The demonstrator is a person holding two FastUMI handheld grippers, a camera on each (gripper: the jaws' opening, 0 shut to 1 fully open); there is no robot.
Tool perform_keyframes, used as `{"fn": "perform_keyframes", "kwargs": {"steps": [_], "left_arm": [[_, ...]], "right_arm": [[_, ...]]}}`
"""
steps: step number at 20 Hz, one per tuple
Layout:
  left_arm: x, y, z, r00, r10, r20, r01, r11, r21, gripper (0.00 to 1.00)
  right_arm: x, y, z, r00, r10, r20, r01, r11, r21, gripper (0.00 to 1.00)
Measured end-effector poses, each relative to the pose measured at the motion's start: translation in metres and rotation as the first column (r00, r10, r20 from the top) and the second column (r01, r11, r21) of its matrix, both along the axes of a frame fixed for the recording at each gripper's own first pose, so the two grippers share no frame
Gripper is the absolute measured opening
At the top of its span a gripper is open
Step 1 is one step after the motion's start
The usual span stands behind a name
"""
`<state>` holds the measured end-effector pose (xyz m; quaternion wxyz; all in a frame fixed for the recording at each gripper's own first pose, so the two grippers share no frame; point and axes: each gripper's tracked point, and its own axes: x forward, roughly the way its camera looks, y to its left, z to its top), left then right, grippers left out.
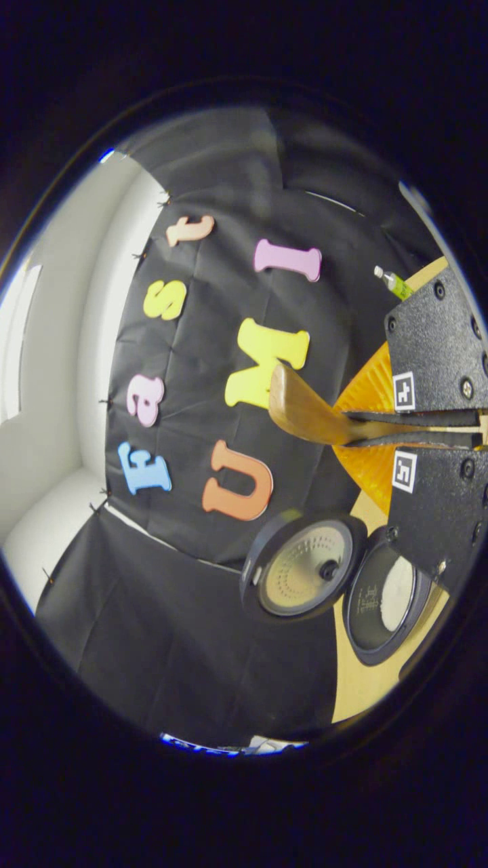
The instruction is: Close the left gripper, press the button to open the rice cooker; take a wooden spoon from the chopstick holder with the right hand, scoop a spoonful of rice and pour it into the rice cooker, then put the wooden spoon back into the chopstick holder.
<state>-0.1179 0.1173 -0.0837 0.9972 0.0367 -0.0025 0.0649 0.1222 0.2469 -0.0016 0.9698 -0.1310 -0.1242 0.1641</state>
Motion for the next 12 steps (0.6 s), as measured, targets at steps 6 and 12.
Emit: {"fn": "perform_keyframes", "kwargs": {"steps": [6, 12], "left_arm": [[0.007, -0.026, 0.006, 0.999, -0.038, 0.020, 0.039, 0.999, -0.012, 0.96], [0.016, -0.046, 0.005, 0.998, -0.068, 0.013, 0.068, 0.998, 0.005, 0.96]], "right_arm": [[0.026, -0.111, 0.013, 0.993, -0.109, -0.048, 0.112, 0.991, 0.079, 0.08], [0.044, -0.191, 0.007, 0.977, -0.193, -0.089, 0.200, 0.976, 0.084, 0.08]]}}
